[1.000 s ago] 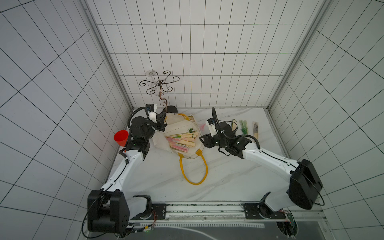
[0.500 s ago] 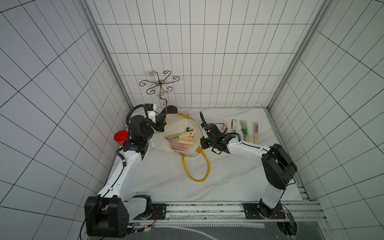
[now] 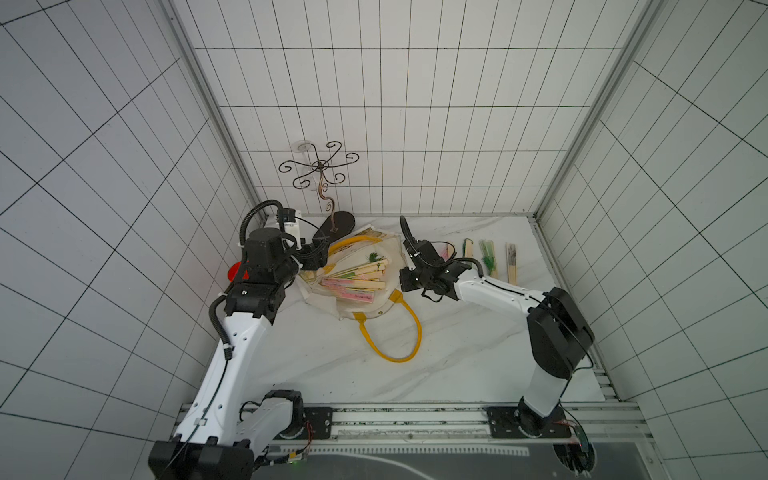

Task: Take out the folding fans from the tote bags
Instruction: Adjust the canvas bag at the center of the board.

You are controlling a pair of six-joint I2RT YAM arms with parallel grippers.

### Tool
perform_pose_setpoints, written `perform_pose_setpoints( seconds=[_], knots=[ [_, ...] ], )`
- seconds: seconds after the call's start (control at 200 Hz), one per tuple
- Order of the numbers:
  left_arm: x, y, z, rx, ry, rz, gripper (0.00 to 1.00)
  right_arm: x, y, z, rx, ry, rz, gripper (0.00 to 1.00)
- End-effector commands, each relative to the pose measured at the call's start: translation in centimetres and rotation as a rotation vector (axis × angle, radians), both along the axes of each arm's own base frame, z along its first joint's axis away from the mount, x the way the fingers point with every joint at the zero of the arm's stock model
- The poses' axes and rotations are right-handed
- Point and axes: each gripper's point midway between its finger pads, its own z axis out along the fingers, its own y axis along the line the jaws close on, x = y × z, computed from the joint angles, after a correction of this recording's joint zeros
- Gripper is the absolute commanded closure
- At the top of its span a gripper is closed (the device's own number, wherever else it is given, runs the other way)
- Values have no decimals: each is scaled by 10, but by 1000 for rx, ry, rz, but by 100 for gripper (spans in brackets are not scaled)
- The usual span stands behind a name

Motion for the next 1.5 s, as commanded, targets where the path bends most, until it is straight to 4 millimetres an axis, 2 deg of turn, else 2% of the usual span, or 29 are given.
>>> perform_pose_setpoints(
  seconds=[0.0,0.09,0.155,0.24,0.345,0.59,0.72,0.865,0.995,1.174,1.219,1.359,1.414,1.499],
  knots=[
    [-37,15,-15,169,98,119,25,22,8,63,102,-84,-35,100],
    [-59,22,-31,281,163,191,21,23,10,69,113,-89,-30,100],
    [-71,23,-42,315,201,213,15,24,11,70,117,-89,-28,100],
    [-81,24,-49,320,219,246,13,23,12,70,120,-86,-23,100],
    [-86,12,-55,262,220,228,11,22,13,68,124,-79,-19,100],
    [-62,-5,-70,232,186,219,9,18,11,73,134,-83,-13,100],
    [-49,6,-77,296,172,305,7,15,11,75,141,-89,-5,100],
    [-34,3,-75,281,129,331,7,10,12,74,143,-86,2,100],
    [-26,16,-79,338,127,401,6,7,12,76,146,-90,7,100],
    [-17,28,-95,370,163,435,8,6,10,84,157,-106,6,100],
    [-14,27,-97,372,161,427,14,5,10,87,160,-113,8,100],
    [-4,20,-97,373,140,396,64,3,8,90,168,-131,14,100],
    [0,18,-92,382,124,385,79,2,6,91,168,-138,13,100],
    [6,13,-83,410,98,348,96,0,3,90,164,-154,17,100]
  ],
)
